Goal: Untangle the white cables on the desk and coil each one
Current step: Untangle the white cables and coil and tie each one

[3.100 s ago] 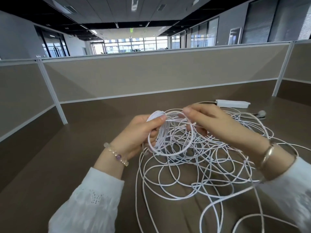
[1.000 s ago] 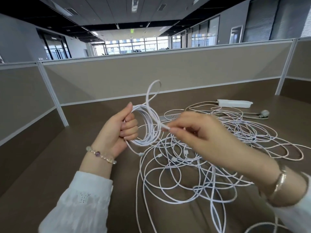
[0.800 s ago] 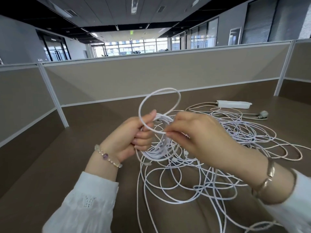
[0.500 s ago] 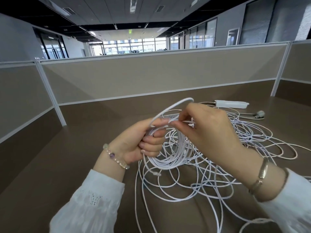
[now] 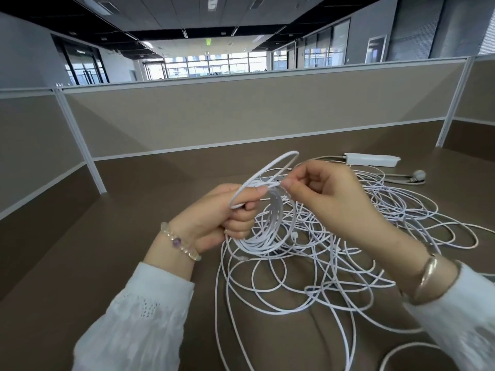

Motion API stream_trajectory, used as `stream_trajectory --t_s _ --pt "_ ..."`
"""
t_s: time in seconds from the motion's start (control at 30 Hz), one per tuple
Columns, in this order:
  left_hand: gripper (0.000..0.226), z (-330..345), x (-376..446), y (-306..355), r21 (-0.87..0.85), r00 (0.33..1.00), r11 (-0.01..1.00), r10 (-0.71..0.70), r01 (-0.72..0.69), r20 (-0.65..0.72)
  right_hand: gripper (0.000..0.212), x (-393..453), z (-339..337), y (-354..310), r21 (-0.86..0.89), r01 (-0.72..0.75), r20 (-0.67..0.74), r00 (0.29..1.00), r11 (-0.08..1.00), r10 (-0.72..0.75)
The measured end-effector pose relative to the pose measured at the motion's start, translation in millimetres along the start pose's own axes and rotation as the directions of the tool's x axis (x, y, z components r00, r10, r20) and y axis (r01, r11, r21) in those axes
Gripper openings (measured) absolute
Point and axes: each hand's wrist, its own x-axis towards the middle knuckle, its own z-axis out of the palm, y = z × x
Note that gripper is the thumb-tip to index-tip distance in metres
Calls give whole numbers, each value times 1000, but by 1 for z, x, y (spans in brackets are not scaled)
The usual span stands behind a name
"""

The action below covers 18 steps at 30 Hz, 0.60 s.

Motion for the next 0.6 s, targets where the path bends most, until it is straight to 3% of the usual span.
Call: stream_trajectory --t_s 0.1,0.17,0.27,0.33,0.43,0.5,0.6 --pt "34 4 2 -2 153 994 987 63 -48 -89 40 4 -6 -4 394 -326 157 945 859 287" --pt "35 7 5 -6 314 982 947 120 -70 -143 56 7 -13 -1 332 -409 237 909 850 344" --pt "34 11 4 -4 375 971 920 184 -115 -152 38 4 -16 5 143 -307 269 927 941 262" --pt "36 12 2 -1 164 980 975 168 -149 -104 48 1 -14 12 70 -211 284 941 975 184" --pt "39 14 4 -4 -271 996 962 54 -33 73 69 -1 -9 21 -34 -127 256 958 991 132" --pt "41 14 9 -11 -445 974 890 9 96 228 58 -2 -9 23 34 -156 340 930 987 135" --pt "37 9 17 -16 -520 935 832 4 193 354 23 -5 -13 24 306 -339 451 875 890 178"
